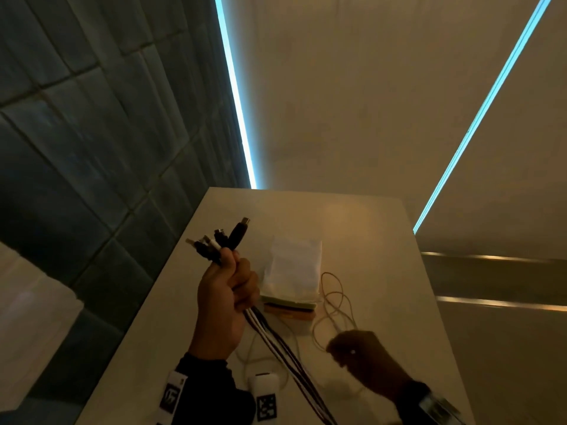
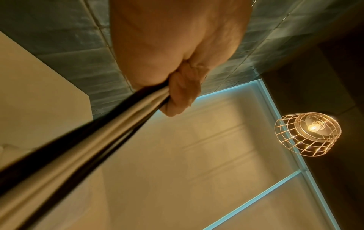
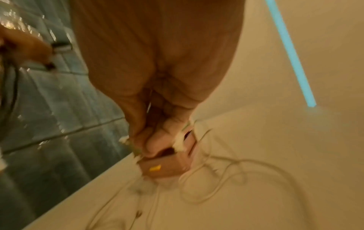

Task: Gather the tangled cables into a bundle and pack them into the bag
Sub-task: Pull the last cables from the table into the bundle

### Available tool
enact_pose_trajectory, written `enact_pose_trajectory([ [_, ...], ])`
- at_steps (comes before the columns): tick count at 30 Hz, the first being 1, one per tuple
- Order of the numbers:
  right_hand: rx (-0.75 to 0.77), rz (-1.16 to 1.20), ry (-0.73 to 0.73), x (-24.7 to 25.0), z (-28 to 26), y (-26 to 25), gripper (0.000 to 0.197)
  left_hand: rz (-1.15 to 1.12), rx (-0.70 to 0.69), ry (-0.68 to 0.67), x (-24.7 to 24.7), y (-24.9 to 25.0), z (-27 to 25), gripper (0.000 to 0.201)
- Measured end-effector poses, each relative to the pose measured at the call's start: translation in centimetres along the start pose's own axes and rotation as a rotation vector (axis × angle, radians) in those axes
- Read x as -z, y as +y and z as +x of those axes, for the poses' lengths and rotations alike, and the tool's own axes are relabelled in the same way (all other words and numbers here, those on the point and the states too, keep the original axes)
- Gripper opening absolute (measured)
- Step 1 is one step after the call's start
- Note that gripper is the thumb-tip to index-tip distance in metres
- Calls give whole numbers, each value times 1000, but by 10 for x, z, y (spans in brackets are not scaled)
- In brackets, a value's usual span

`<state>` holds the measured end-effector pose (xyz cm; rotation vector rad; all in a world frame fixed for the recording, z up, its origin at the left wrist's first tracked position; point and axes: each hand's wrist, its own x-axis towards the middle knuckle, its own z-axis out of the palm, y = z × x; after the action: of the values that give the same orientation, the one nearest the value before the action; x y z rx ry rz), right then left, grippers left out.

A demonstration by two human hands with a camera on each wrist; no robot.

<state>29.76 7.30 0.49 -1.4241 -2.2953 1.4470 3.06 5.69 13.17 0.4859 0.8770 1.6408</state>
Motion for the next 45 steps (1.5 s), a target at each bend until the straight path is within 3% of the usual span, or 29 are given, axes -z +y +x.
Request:
enact_pose_trajectory([
  [1, 41, -67, 46, -13, 17, -33, 29, -15, 7, -16, -1, 2, -2, 27],
  [3, 119, -95, -100, -39, 42, -56, 37, -22, 19, -32, -5, 4, -7, 27],
  [4, 162, -207, -126, -46, 52, -61, 31, -15, 15, -30, -3, 4, -8, 27],
  [5, 152, -331, -148, -52, 59, -63, 26, -10, 20, -35, -4, 3, -9, 28],
  [10, 117, -648, -275, -89, 77, -50, 45, 11, 27, -1, 7, 5, -11, 28],
  [15, 149, -682, -261, -100, 86, -31, 35, 65, 33, 25, 13, 6, -13, 28],
  [18, 155, -707, -274, -101, 89, -20, 49, 100, 36, 29, 13, 2, -12, 28],
  [21, 230, -803, -214, -98, 85, -24, 48, 120, 35, 49, 15, -3, -11, 28],
  [22, 269, -758, -154, -99, 83, -24, 53, 131, 34, 61, 17, -5, -10, 28],
  [24, 294, -413, 58, -96, 80, -30, 54, 171, 31, 95, 21, -8, -9, 30],
  [27, 288, 172, 357, -76, 79, -49, 21, 246, 13, 144, 26, -16, -8, 28],
  [29, 253, 496, 420, -52, 75, -76, 17, 298, 13, 158, 24, -21, -8, 29],
  [31, 284, 735, 375, -31, 69, -104, 18, 385, 23, 164, 17, -28, -8, 26],
  [34, 414, 748, 327, -17, 59, -135, 18, 509, 41, 99, 6, -36, -12, 26],
  [37, 434, 749, 312, -15, 53, -142, 18, 554, 20, 98, -2, -39, -14, 21],
  [40, 428, 653, 264, -13, 51, -130, 14, 498, -55, 179, 2, -36, -11, 21],
  [45, 372, 606, 194, -10, 42, -108, 20, 352, -112, 175, 8, -25, -9, 31],
])
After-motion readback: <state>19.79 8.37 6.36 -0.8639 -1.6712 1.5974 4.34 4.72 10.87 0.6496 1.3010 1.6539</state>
